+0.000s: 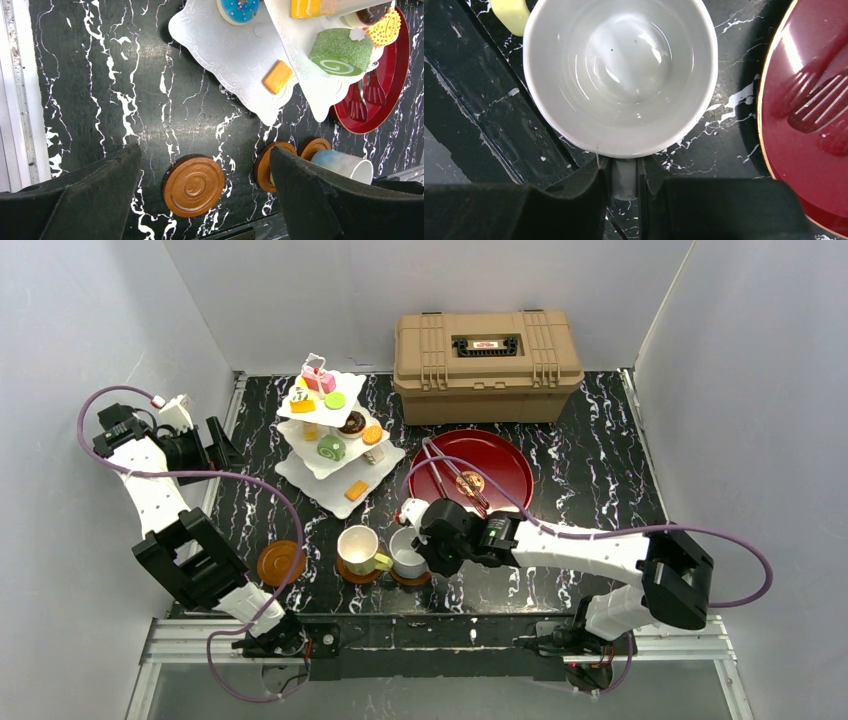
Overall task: Serve the afternoon tea
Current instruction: Place the cup on the coaster.
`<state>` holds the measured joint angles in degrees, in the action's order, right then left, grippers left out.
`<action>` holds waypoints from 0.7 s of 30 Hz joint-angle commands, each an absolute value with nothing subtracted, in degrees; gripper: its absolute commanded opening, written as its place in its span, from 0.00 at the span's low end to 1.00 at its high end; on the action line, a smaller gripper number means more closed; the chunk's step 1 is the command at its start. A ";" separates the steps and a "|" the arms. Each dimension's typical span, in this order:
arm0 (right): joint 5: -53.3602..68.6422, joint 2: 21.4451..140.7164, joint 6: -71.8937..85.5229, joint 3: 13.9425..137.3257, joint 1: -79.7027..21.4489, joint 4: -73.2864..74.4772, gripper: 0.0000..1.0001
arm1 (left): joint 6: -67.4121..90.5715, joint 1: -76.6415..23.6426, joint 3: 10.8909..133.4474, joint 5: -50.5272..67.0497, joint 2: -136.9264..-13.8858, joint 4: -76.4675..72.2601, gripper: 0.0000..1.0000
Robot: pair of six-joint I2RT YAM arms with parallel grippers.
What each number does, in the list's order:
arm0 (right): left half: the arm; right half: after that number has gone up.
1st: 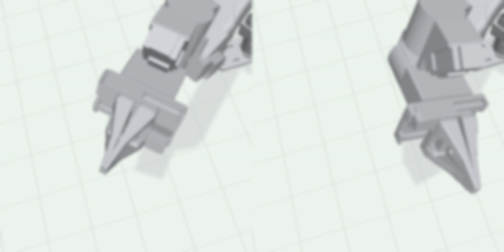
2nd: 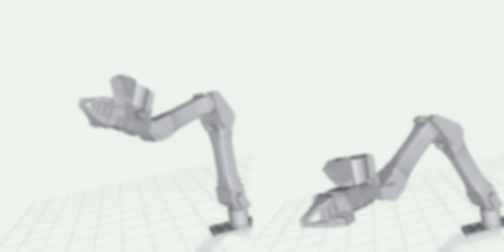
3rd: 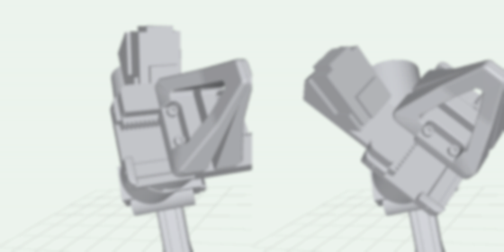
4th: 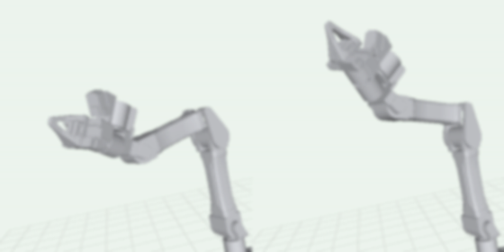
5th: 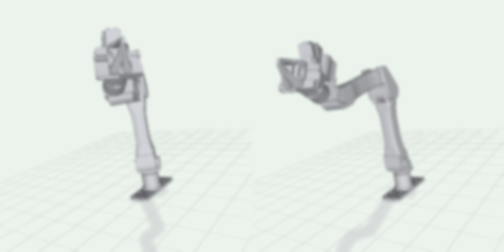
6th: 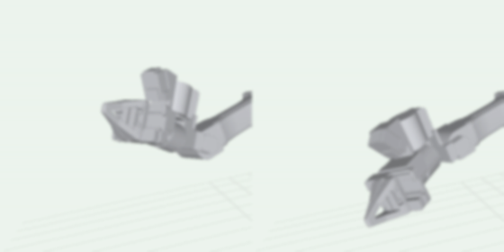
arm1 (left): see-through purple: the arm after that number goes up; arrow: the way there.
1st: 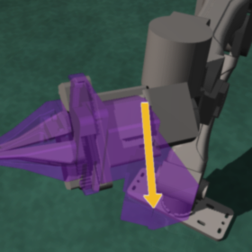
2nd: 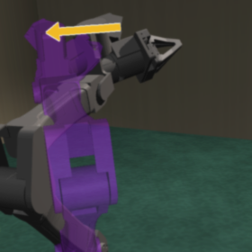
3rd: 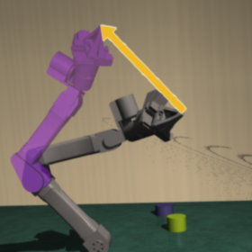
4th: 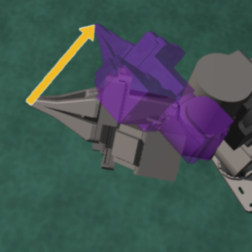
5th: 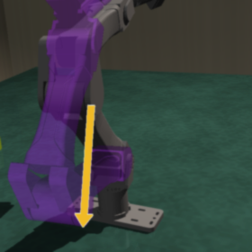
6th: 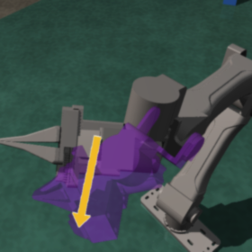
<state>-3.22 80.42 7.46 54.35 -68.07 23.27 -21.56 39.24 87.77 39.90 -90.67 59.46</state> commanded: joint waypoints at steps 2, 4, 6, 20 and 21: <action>-2.57 81.53 7.85 57.27 -68.95 17.14 0.01 | -22.76 39.46 87.66 41.79 -89.21 60.99 0.98; -2.88 81.80 7.95 57.13 -68.97 17.44 0.02 | -22.73 39.48 87.79 41.75 -89.22 60.94 0.98; -3.07 81.84 7.92 57.04 -68.97 17.49 0.05 | -22.69 39.48 87.86 41.70 -89.21 60.99 0.98; -8.41 78.46 9.23 58.45 -68.91 19.83 0.68 | -22.68 39.47 86.83 42.43 -89.32 60.92 0.98; -9.06 78.10 9.31 58.91 -68.91 20.31 0.73 | -22.63 39.49 86.76 42.45 -89.34 60.87 0.98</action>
<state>-6.04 81.71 8.86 55.13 -68.75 22.06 -22.11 39.27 87.46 40.21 -90.67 59.46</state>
